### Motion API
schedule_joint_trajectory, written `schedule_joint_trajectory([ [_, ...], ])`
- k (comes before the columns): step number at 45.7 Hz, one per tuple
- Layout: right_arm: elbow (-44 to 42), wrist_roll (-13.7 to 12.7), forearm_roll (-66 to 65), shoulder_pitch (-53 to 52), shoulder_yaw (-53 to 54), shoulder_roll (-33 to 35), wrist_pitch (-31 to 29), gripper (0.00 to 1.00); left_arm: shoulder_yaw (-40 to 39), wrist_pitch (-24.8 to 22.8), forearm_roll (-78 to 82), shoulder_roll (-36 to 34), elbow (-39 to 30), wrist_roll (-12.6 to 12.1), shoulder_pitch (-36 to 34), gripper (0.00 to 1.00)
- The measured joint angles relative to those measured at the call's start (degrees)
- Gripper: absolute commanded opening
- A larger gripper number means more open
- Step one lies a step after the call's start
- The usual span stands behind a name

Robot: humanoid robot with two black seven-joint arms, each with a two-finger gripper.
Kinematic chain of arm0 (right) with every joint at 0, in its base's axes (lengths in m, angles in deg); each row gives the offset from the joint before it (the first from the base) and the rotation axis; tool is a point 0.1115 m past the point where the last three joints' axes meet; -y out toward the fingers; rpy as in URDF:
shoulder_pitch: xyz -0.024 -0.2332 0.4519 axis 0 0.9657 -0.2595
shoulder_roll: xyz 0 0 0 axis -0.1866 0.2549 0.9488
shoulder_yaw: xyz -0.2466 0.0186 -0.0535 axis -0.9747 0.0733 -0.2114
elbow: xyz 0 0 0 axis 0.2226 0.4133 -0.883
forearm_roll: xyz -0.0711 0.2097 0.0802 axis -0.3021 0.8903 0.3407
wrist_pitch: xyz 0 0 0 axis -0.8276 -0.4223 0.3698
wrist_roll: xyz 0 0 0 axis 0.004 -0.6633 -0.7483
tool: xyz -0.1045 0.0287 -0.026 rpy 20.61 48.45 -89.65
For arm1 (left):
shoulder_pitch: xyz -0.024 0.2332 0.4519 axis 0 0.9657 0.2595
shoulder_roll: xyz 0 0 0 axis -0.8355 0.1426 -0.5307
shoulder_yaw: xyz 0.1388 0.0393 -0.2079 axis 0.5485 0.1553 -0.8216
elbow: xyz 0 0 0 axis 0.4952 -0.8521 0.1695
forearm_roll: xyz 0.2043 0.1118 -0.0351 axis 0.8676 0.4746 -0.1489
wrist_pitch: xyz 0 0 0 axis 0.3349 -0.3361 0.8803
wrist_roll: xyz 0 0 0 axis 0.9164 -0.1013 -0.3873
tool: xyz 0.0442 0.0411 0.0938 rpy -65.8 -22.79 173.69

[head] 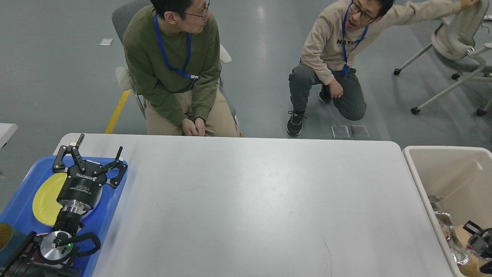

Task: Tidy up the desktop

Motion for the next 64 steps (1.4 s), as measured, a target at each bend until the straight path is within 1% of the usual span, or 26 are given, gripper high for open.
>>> schedule_joint_trajectory([
  [6,-1.34,-0.01,1.28,1.91,-0.05,-1.38,1.87,0.00,0.02,0.00,0.00,0.00,0.00,0.00,0.00,0.96],
  [11,-1.42,-0.02,1.39,2.13,-0.09,-1.52,2.21,0.00,0.03,0.00,0.00,-0.01,0.00,0.00,-0.02,0.96],
  [12,-1.43,-0.02,1.40,2.15,-0.09,-1.53,2.25,0.09,0.03,0.00,0.00,-0.01,0.00,0.00,-0.03,0.96],
  [14,-1.46,-0.02,1.41,2.21,-0.12,-1.55,2.36,0.46,0.03,0.00,0.00,-0.02,0.00,0.00,-0.04,0.96],
  [15,-1.48,-0.02,1.41,2.24,-0.15,-1.57,2.45,0.62,0.03,0.00,0.00,-0.03,0.00,0.00,-0.04,0.96],
  [16,-1.50,-0.02,1.41,2.26,-0.19,-1.60,2.55,0.73,0.03,0.00,0.00,-0.04,0.00,0.00,-0.04,0.96],
  [18,-1.74,-0.02,1.41,2.29,-0.22,-1.72,3.20,0.90,0.03,-0.01,0.00,-0.04,0.00,0.00,-0.04,0.96],
  [19,-1.91,-0.02,1.41,2.29,-0.23,-1.79,3.74,0.96,0.03,-0.01,0.00,-0.04,0.00,0.00,-0.04,0.96],
  [20,-2.09,-0.02,1.41,2.30,-0.23,-1.88,4.45,0.99,0.03,-0.01,0.00,-0.04,0.00,0.00,-0.04,0.96],
  [25,-2.37,-0.02,1.41,2.58,-0.24,-2.64,8.48,1.00,0.03,-0.01,0.00,-0.04,0.00,0.00,-0.04,0.96],
  [29,-2.39,-0.02,1.41,2.77,-0.24,-3.11,9.65,1.00,0.03,-0.03,0.00,-0.04,0.00,0.00,-0.04,0.96],
  [46,-2.35,-0.02,1.44,2.39,0.15,-2.18,10.13,1.00,0.01,-0.04,0.00,-0.01,0.00,0.00,-0.06,0.96],
  [52,-2.34,-0.01,1.49,1.67,2.67,-1.10,10.19,1.00,0.01,-0.03,0.00,-0.01,0.00,0.00,-0.06,0.96],
  [56,-2.21,0.04,1.49,0.23,8.09,-0.44,10.15,1.00,0.01,-0.03,0.00,-0.02,0.00,0.00,-0.06,0.96],
  [64,-1.32,0.16,1.37,-2.27,30.84,1.19,10.31,1.00,-0.01,-0.02,0.00,-0.07,0.00,0.00,-0.04,0.96],
])
